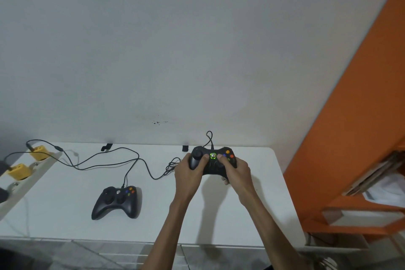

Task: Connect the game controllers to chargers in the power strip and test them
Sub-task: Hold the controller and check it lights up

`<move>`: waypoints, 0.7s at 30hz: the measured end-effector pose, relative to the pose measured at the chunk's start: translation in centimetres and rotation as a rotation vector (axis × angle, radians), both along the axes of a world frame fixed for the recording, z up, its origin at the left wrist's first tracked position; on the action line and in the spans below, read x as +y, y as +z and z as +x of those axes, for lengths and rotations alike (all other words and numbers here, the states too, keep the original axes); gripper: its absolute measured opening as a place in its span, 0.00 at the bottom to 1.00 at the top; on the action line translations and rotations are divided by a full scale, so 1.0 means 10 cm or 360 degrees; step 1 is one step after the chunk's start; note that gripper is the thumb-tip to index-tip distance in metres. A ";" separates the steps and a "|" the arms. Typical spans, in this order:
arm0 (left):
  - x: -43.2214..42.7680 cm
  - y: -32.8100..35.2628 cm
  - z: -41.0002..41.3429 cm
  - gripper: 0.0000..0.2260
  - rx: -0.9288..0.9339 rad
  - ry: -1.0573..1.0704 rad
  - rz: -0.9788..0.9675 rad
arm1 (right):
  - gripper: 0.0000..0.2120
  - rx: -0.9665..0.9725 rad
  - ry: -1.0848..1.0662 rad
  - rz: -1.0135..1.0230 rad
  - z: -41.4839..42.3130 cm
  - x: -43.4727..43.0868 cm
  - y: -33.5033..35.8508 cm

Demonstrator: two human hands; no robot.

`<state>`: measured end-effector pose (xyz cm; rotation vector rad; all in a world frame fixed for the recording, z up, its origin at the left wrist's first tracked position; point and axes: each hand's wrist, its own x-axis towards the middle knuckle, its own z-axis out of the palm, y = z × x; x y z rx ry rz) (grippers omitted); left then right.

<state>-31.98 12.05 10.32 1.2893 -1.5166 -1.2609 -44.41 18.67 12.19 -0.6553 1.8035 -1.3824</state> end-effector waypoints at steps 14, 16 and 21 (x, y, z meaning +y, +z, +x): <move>0.10 0.03 0.16 0.08 0.0287 -0.0287 0.0246 | 0.06 -0.0044 0.0425 -0.0097 -0.15 0.19 0.07; 0.12 0.01 0.16 0.07 0.0257 -0.0238 0.0192 | 0.05 -0.0022 0.0426 -0.0122 -0.12 0.20 0.05; 0.13 0.04 0.25 0.06 0.0280 -0.0357 0.0218 | 0.01 -0.0056 0.0520 -0.0107 -0.14 0.24 0.02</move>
